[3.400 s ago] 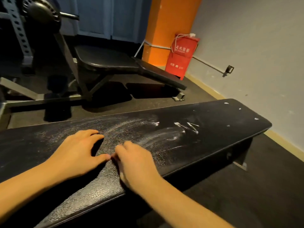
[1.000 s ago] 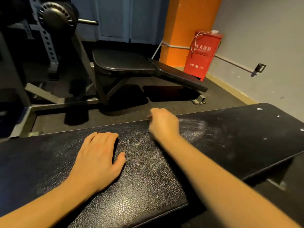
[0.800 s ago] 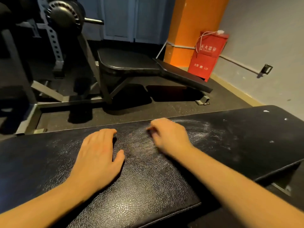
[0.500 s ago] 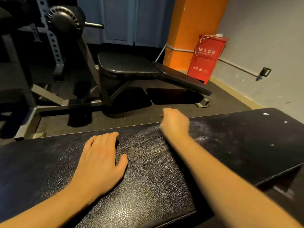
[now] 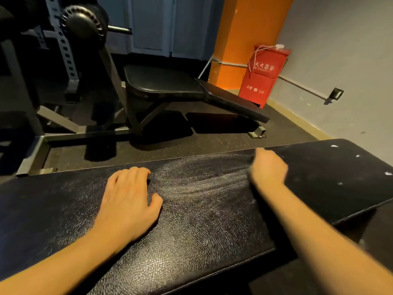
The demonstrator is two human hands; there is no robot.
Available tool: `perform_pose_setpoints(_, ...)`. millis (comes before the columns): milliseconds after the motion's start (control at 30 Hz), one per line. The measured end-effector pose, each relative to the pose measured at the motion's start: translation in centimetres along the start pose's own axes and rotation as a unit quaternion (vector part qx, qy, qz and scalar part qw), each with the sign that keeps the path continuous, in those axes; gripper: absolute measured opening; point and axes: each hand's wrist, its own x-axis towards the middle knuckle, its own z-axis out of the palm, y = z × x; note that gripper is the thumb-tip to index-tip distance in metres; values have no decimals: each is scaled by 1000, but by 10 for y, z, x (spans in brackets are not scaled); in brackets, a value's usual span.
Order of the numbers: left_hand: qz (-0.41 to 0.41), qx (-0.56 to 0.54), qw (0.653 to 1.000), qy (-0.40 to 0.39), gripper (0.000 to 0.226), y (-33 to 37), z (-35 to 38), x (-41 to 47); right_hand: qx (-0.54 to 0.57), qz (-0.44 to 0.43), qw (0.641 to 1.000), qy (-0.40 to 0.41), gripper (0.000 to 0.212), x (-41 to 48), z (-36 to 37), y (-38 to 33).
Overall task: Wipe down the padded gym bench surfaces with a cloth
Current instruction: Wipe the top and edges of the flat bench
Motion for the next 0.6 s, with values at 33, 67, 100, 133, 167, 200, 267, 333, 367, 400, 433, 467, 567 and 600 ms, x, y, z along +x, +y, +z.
perform_pose_setpoints(33,-1,1,1000,2,44,0,0,0,24,-36,999,-9,17,-17,0,-32)
perform_pose_setpoints(67,-2,5,1000,0,43,0,-2,0,55,-90,994,-32,14,-41,-4,-64)
perform_pose_setpoints(100,-3,9,1000,-2,43,0,-3,0,88,-162,981,-62,12,-70,-11,-91)
perform_pose_setpoints(133,-3,13,1000,-4,43,0,-4,0,111,-233,961,-95,12,-101,-21,-107)
perform_pose_setpoints(167,-2,11,1000,-8,41,-1,-6,0,133,-298,938,-117,14,-127,-30,-110)
perform_pose_setpoints(200,2,6,1000,-10,36,-2,-8,-1,157,-347,917,-121,15,-142,-36,-100)
perform_pose_setpoints(267,20,-5,1000,-23,15,-6,-17,-2,132,-341,924,-115,15,-134,-40,-52)
perform_pose_setpoints(333,53,-2,997,-55,13,-14,-31,-3,40,-223,969,-96,13,-91,-33,5)
perform_pose_setpoints(367,72,8,995,-63,17,-20,-38,-5,4,-144,986,-79,14,-67,-31,31)
perform_pose_setpoints(400,87,23,994,-62,34,-26,-43,-8,-21,-77,995,-61,14,-50,-31,48)
perform_pose_setpoints(433,99,36,992,-68,54,-31,-49,-13,-30,-38,998,-44,14,-42,-29,52)
perform_pose_setpoints(467,105,41,990,-81,71,-33,-54,-17,-36,-26,998,-32,15,-42,-29,41)
perform_pose_setpoints(567,86,44,982,-165,109,-29,-60,-25,11,-76,996,-33,20,-80,-30,-42)
perform_pose_setpoints(600,79,47,977,-190,119,-27,-60,-26,43,-133,989,-48,21,-104,-34,-70)
